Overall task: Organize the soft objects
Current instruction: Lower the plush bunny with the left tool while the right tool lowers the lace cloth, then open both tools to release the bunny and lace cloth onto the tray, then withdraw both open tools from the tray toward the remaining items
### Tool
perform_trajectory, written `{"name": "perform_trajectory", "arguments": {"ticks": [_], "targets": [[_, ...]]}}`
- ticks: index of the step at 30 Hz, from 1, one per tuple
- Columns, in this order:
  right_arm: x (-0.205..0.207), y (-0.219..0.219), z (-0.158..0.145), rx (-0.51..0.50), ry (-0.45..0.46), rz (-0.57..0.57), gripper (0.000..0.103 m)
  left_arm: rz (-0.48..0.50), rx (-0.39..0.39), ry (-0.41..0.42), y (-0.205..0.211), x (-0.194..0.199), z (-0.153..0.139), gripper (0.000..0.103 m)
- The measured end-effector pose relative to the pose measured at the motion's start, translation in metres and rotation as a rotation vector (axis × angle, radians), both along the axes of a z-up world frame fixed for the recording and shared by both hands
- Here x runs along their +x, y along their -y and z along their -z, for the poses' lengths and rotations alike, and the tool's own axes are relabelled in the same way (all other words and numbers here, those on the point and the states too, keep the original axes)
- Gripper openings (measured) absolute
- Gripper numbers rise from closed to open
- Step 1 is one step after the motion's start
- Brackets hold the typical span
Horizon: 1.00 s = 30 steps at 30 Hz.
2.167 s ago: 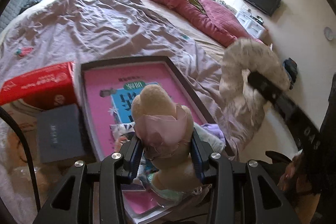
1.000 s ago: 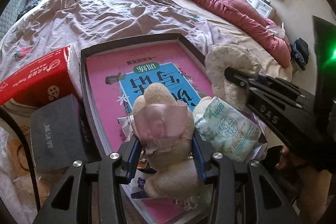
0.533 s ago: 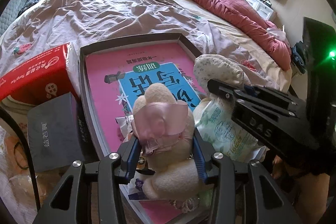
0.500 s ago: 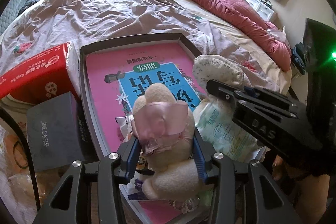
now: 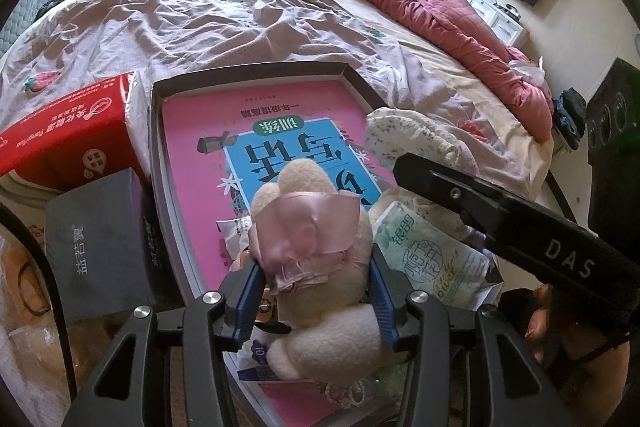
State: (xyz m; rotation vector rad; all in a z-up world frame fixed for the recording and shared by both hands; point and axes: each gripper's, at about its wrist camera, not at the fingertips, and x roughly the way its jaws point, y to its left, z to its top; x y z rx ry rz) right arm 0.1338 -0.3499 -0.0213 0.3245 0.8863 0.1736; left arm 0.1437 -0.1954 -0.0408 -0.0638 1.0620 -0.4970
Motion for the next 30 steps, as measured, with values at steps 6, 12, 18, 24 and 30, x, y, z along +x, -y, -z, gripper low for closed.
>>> {"name": "perform_trajectory", "arguments": {"ticks": [6,12,18,24,30], "targets": [[-0.01,-0.002,-0.007,0.012,0.014,0.004,0.055,0.007,0.01,0.025,0.001,-0.003,0.0,0.051],[-0.024,-0.007,-0.018,0.011,0.049,0.005,0.061,0.006,0.036,0.044,0.0,-0.005,-0.006,0.055],[-0.031,-0.002,-0.025,0.008,0.066,0.02,0.062,0.007,0.044,0.052,-0.001,-0.009,-0.009,0.062],[-0.042,0.003,-0.03,-0.014,0.092,0.046,0.064,0.015,0.027,0.062,-0.005,-0.012,-0.014,0.067],[-0.046,0.01,-0.039,-0.016,0.102,0.083,0.074,0.015,0.008,0.089,-0.01,-0.016,-0.025,0.068]]}}
